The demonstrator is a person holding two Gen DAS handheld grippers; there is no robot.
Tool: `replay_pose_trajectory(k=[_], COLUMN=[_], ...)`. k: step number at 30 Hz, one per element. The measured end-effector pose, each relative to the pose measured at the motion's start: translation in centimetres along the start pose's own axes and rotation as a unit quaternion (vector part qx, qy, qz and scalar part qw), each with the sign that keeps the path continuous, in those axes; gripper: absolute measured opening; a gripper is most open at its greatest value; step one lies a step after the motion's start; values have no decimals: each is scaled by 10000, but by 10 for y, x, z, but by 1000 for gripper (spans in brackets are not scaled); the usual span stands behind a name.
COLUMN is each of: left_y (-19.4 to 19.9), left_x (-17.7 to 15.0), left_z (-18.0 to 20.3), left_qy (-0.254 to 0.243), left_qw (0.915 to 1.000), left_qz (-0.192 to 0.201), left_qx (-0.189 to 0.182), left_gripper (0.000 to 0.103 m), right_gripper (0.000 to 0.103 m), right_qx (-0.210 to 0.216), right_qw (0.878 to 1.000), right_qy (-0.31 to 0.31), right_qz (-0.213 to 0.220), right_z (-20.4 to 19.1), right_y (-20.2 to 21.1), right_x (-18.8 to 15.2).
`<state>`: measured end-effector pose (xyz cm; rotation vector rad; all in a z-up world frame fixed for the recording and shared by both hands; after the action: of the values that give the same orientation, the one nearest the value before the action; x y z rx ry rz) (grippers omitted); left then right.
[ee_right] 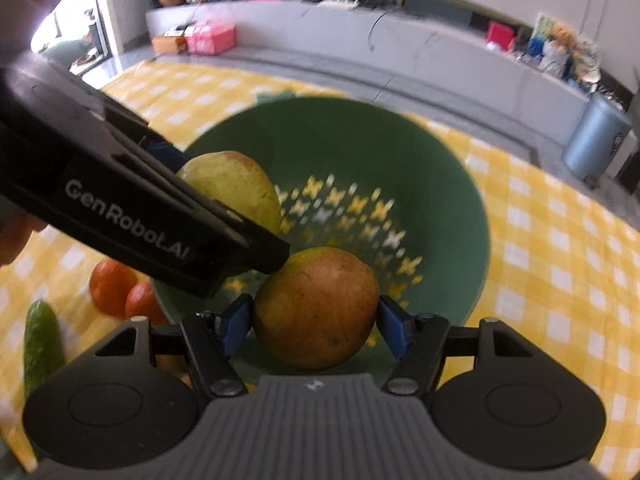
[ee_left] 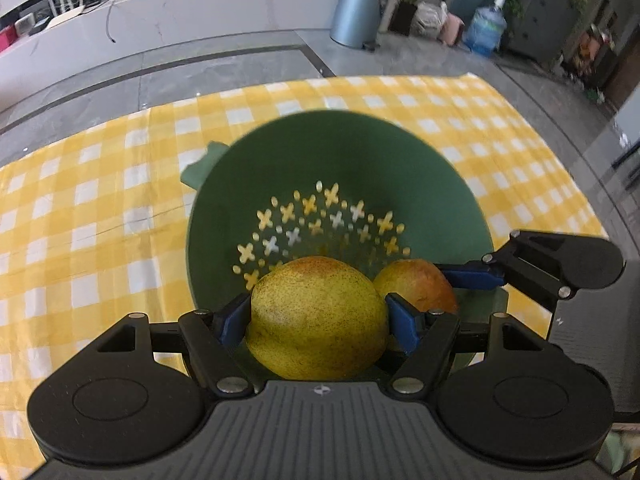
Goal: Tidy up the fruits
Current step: 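Carry both pears into the green colander and open both grippers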
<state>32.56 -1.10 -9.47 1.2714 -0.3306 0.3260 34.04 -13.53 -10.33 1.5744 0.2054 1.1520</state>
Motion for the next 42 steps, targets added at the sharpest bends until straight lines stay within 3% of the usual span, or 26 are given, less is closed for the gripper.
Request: replay_pose_trajectory(k=[3,14,18,23,34,42], left_y=[1,7,-3,-17,-40,-41], left_x=[-5,-15,-12,-6,-9,-10], left_z=[1,11,15,19,27,27], left_qy=[-54,-186,-471,-552,-970,-1028], left_qw=[9997,9964,9948,9939,9849,9845], left_qz=[-207,-753,-672,-722,-945,-913], left_qx=[87,338,609,631,1077,1088], left_gripper=[83,83,83,83,83,87], right_gripper=[64,64,64,64,64,64], right_qx=[184,1151,955,670,567,534], right_qw=[9995,9903,9917,9930,9898,9902], right_qy=[111,-372,-176,27,638,639], right_qz=[-221,-687,-837,-972,-1143,-1122], right_z=[-8,-2,4,14,12,11], right_y=[4,6,-4,-17,-32,-28], right_x=[-4,-7,0,0,-9,-10])
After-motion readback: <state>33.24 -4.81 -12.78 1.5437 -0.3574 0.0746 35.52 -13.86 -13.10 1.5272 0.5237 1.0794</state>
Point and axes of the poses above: each gripper's, at about its wrist camera, not at the fingertips, and y roughly against the way its jaws point, z to its right, x to its top, the point moved 7 cm from there along -y, roughly the way its jaws point, and after that the axes turned 14 degrees about y, right-handed, at the moved point
